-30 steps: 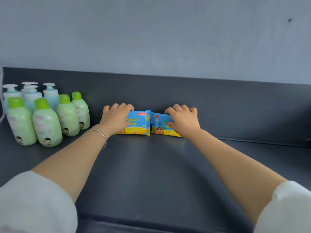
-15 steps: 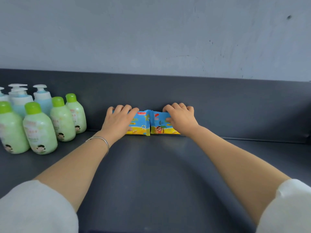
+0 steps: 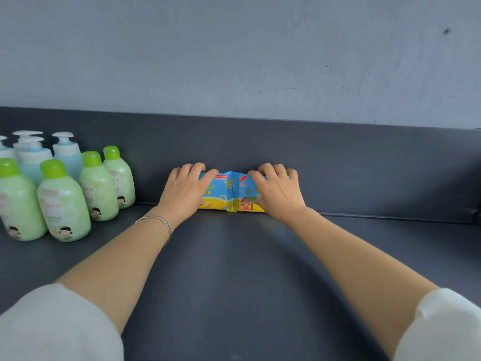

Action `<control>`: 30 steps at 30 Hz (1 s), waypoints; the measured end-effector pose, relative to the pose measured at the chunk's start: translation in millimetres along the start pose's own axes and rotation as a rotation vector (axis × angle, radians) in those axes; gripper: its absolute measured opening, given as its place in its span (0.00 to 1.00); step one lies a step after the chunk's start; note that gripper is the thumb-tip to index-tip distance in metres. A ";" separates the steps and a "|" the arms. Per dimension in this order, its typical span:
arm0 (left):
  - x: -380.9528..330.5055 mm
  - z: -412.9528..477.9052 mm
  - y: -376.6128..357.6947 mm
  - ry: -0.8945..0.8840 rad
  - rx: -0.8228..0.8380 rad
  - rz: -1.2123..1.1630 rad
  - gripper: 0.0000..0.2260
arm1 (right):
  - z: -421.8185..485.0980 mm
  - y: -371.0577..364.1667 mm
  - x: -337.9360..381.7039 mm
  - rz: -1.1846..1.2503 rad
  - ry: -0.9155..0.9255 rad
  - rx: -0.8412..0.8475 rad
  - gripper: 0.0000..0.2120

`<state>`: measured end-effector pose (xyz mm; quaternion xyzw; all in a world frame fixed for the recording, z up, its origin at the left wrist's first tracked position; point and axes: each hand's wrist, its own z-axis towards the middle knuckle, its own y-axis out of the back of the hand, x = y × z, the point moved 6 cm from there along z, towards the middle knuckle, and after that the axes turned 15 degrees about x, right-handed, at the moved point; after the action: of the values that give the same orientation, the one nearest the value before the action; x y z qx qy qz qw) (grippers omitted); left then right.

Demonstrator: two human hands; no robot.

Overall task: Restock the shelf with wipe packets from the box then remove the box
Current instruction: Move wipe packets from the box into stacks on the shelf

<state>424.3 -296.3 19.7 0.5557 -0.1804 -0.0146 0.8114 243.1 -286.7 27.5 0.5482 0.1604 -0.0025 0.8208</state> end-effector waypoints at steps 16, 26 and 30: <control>1.4 -2.4 13.9 0.043 -0.008 -0.072 0.27 | -6.9 8.7 -2.8 0.063 0.061 0.047 0.23; -18.6 -14.3 43.1 -0.021 0.000 -0.252 0.14 | -39.8 22.3 -15.1 0.160 -0.072 0.090 0.17; -42.5 -21.5 44.7 -0.116 0.066 -0.245 0.11 | -65.4 21.1 -20.9 0.147 -0.117 0.148 0.16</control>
<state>383.3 -250.4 41.8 0.5980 -0.1583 -0.1398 0.7732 210.0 -223.0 29.4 0.6167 0.0710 0.0141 0.7839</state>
